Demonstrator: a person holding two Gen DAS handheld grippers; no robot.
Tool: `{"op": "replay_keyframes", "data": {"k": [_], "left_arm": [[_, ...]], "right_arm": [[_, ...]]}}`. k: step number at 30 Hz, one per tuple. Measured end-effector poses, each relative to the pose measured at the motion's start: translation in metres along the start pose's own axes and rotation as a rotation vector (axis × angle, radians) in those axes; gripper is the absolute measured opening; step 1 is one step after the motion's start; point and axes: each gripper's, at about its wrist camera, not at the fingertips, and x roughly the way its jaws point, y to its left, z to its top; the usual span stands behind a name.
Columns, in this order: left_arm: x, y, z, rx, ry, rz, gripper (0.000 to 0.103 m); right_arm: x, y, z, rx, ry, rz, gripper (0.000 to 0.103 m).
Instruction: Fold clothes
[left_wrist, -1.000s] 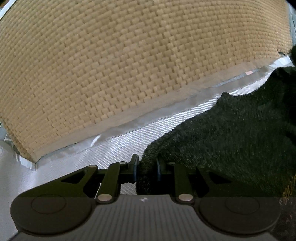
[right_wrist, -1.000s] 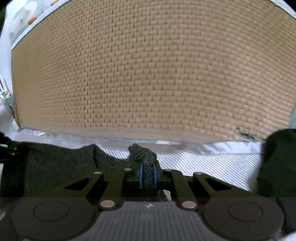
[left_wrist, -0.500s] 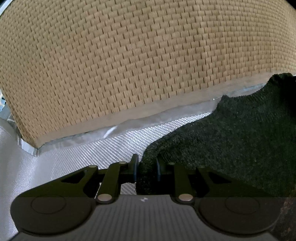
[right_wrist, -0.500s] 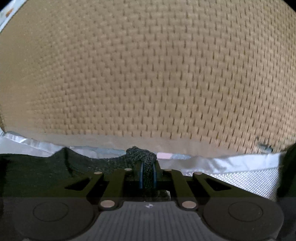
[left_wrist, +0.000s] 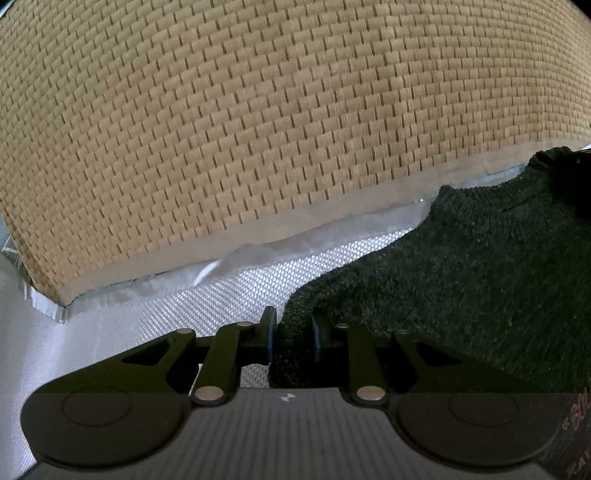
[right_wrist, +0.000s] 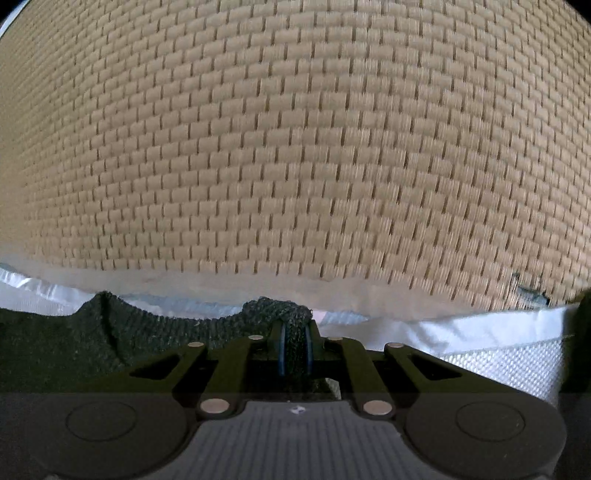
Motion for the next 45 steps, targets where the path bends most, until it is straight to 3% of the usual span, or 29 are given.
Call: {"op": "replay_keyframes", "data": {"k": [5, 7, 9, 13, 19, 22, 25, 29, 38, 42, 45], "left_arm": [[0.003, -0.009, -0.004, 0.021, -0.010, 0.009, 0.023], [0.007, -0.016, -0.008, 0.053, 0.009, 0.014, 0.028], [0.006, -0.024, -0.015, 0.100, 0.004, 0.045, 0.036], [-0.007, -0.040, -0.032, 0.142, 0.016, 0.048, 0.049], [-0.050, -0.057, -0.035, 0.093, 0.001, 0.056, 0.052], [-0.082, -0.074, -0.031, 0.070, -0.051, 0.038, 0.060], [-0.106, -0.097, -0.031, 0.071, -0.078, 0.004, 0.060], [-0.129, -0.125, -0.034, 0.055, -0.088, -0.054, 0.060], [-0.157, -0.159, -0.047, 0.009, -0.100, -0.144, 0.060], [-0.159, -0.162, -0.062, -0.011, -0.075, -0.122, 0.060], [-0.156, -0.161, -0.074, -0.056, -0.024, -0.127, 0.060]], "right_arm": [[0.004, -0.006, 0.006, 0.032, 0.033, 0.011, 0.012], [0.008, -0.001, 0.000, -0.016, 0.075, 0.029, 0.019], [-0.005, 0.009, -0.009, -0.145, 0.080, -0.047, 0.039], [-0.052, 0.014, -0.021, -0.230, 0.081, -0.037, 0.048], [-0.108, 0.014, -0.044, -0.168, 0.109, 0.019, 0.050], [-0.135, 0.015, -0.075, -0.106, 0.111, 0.068, 0.050], [-0.152, 0.028, -0.106, -0.122, 0.080, 0.043, 0.050], [-0.161, 0.036, -0.126, -0.111, 0.122, 0.049, 0.050], [-0.163, 0.040, -0.160, -0.057, 0.096, 0.009, 0.052], [-0.173, 0.039, -0.175, -0.105, 0.047, -0.020, 0.053], [-0.182, 0.031, -0.182, -0.054, 0.018, -0.022, 0.054]]}}
